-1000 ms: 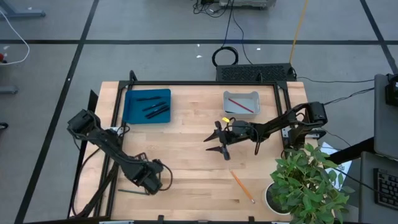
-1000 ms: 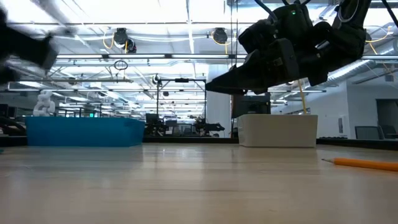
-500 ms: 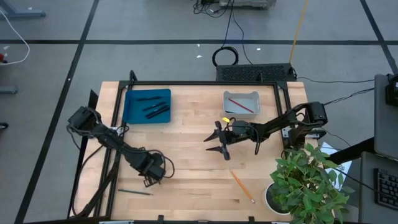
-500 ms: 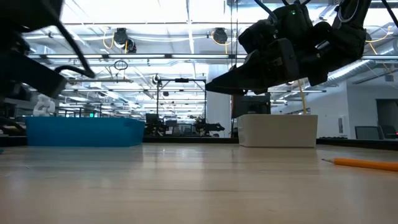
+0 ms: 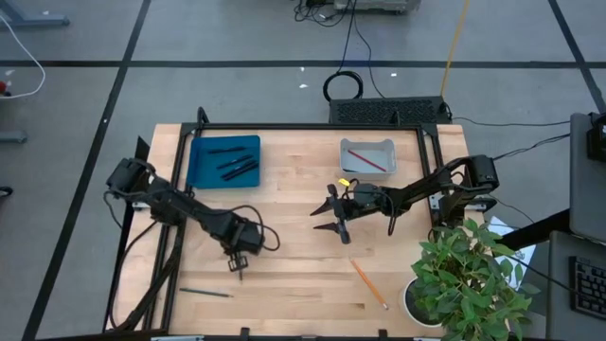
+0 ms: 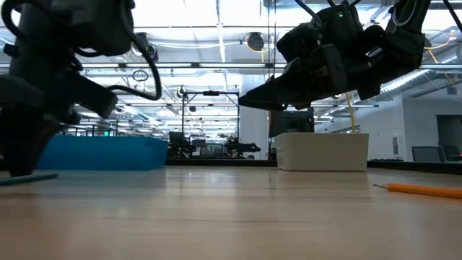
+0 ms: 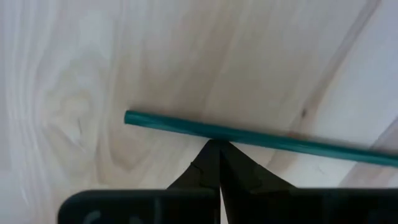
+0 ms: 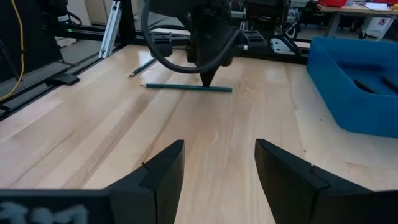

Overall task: Sort pens & pencils
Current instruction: Put the green pencil into the gray bin

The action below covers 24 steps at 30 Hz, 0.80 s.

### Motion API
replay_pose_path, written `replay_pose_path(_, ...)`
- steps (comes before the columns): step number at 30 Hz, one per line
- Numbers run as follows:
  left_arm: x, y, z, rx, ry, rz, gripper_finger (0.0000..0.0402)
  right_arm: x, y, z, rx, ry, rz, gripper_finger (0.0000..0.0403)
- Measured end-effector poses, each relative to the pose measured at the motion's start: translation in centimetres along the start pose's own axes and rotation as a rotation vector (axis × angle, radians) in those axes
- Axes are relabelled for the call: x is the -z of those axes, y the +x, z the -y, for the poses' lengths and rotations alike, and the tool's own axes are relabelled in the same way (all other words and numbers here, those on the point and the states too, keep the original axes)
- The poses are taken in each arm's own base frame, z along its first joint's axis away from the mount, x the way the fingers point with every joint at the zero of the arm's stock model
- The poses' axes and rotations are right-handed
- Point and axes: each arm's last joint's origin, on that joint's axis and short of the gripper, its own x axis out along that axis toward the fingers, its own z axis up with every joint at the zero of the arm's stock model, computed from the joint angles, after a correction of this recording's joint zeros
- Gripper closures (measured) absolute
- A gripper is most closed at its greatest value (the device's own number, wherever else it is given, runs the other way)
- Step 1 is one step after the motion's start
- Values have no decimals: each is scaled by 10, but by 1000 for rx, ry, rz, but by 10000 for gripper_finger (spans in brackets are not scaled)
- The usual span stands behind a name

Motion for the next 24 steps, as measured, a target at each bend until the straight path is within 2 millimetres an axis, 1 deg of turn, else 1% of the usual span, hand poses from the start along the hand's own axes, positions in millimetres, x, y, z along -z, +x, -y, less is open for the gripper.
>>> replay_pose_path(4, -5, -1, -3, 8, 6, 13, 401, 0, 0, 0, 0, 0, 0, 218)
replay_pose_path(9, -12, -8, 1, 1, 22, 54, 401, 0, 0, 0, 0, -4, 0, 218)
replay_pose_path(14, -27, -15, 7, 18, 31, 193, 401, 0, 0, 0, 0, -4, 0, 218)
replay_pose_path(18, -31, -16, 12, 94, 59, 216, 401, 0, 0, 0, 0, -4, 0, 218)
replay_pose_path(21, -30, -18, 10, 91, 55, 214, 401, 0, 0, 0, 0, -4, 0, 218)
replay_pose_path(24, -26, -26, 11, 112, 51, 232, 401, 0, 0, 0, 0, -4, 0, 218)
